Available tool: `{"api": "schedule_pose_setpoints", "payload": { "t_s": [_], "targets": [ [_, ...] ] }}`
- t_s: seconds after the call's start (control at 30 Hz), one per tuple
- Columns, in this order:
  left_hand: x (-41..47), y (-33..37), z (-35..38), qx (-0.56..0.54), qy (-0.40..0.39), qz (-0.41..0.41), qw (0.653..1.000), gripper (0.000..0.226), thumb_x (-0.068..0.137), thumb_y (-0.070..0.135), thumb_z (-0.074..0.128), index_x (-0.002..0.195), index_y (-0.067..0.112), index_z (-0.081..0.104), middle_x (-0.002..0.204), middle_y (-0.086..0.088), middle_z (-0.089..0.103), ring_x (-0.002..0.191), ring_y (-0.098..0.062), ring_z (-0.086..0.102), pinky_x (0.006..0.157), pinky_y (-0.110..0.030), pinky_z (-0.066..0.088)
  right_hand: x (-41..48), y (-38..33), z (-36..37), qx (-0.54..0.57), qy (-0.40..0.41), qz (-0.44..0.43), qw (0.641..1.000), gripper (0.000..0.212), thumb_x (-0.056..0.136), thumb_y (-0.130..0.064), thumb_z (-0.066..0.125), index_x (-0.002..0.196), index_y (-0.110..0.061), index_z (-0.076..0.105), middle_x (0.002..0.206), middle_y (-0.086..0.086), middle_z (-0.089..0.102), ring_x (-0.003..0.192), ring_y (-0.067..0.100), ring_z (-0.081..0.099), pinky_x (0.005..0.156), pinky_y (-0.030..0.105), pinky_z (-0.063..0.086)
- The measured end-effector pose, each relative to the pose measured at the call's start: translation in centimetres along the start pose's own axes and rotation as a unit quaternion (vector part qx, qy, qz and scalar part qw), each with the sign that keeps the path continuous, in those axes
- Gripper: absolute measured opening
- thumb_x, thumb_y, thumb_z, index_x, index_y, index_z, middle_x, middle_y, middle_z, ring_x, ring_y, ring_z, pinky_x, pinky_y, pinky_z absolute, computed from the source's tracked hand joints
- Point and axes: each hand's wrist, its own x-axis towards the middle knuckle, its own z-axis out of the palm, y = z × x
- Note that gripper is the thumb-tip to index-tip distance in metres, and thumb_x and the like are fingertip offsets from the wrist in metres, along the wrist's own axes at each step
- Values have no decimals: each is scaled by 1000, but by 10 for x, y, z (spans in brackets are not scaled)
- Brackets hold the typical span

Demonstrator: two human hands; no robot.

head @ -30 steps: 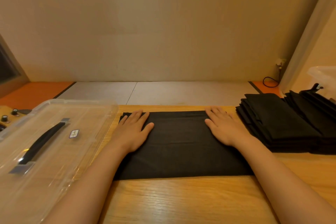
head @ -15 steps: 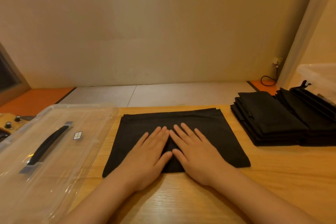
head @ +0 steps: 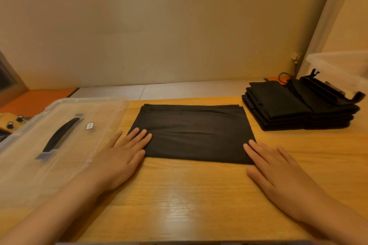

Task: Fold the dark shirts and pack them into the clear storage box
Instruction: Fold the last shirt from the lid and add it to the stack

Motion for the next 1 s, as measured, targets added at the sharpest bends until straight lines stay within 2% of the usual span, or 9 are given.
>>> {"api": "schedule_pose_setpoints", "payload": {
  "t_s": [0.07, 0.13, 0.2, 0.3, 0.43, 0.57, 0.73, 0.87, 1.0],
  "targets": [
    [21, -1, -10, 41, 15, -4, 999, 69, 85, 60, -14, 150, 43, 2, 159, 18, -2, 142, 1, -19, 117, -34, -18, -24, -21, -2, -40, 46, -13, 998, 82, 86, -68, -11, 139, -41, 44, 142, -15, 47, 134, 10, 42, 113, 30, 10],
    [40, 4, -22, 85, 36, -9, 996, 53, 100, 47, 6, 151, 40, 17, 160, 14, 8, 146, -4, -13, 118, -38, -16, -42, -43, -6, -28, 90, -74, 993, 67, 96, -61, 10, 106, -38, 72, 98, -21, 68, 102, 7, 63, 103, 33, 25],
    [46, 20, -27, 95, 75, -19, 992, 46, 103, 40, 21, 150, 37, 23, 161, 9, 9, 148, -9, -8, 119, -40, -12, -54, -62, -12, -14, 104, -127, 986, 55, 97, -60, 18, 101, -44, 70, 93, -29, 62, 100, -3, 57, 100, 22, 28],
    [28, 73, -20, -38, 139, -44, 989, 54, 103, 40, 28, 153, 28, 15, 162, 5, 9, 149, -12, -2, 120, -37, -3, -42, -73, -33, 44, 68, -171, 982, 48, 96, -58, 20, 132, -45, 50, 136, -30, 42, 130, -9, 28, 104, 10, 14],
    [-16, 138, 9, -96, 70, -74, 990, 67, 102, 48, 22, 154, 15, -7, 161, -3, -11, 148, -16, -13, 121, -35, -3, -2, -61, -24, 42, -1, -222, 974, 53, 97, -53, 24, 149, -44, 15, 155, -28, -2, 139, -11, -17, 107, 12, -15],
    [-21, 135, 25, -63, 30, -69, 995, 72, 100, 54, 16, 152, 13, -12, 160, -5, -19, 146, -16, -20, 120, -34, -8, 9, -51, -5, 24, -51, -168, 984, 67, 86, -66, 6, 149, -44, 1, 158, -22, -7, 141, -6, -17, 113, 20, -13],
    [-18, 99, 14, -50, 8, 60, 997, 89, 78, 72, 2, 152, 26, -10, 160, 10, -15, 142, 0, -21, 117, -25, -13, -23, -87, 9, 17, 1, -98, 995, 89, 70, -68, -24, 151, -33, -10, 158, -13, -17, 143, 4, -21, 116, 29, -13],
    [-50, 91, 7, -136, 56, 145, 978, 75, 87, 70, 18, 150, 39, -6, 157, 24, -10, 140, 13, -14, 120, -23, -1, -41, -80, 3, 40, 32, -141, 989, 81, 75, -64, -10, 151, -37, -4, 153, -22, -19, 139, -4, -24, 110, 23, -18],
    [-85, 88, 20, -119, 68, 248, 959, 82, 91, 64, 44, 154, 31, 2, 161, 19, 0, 146, 1, 2, 119, -20, 3, -54, -35, -3, 15, -31, -215, 976, 64, 90, -64, 10, 150, -43, 3, 156, -26, -9, 139, -10, -18, 113, 16, -15]
  ]
}}
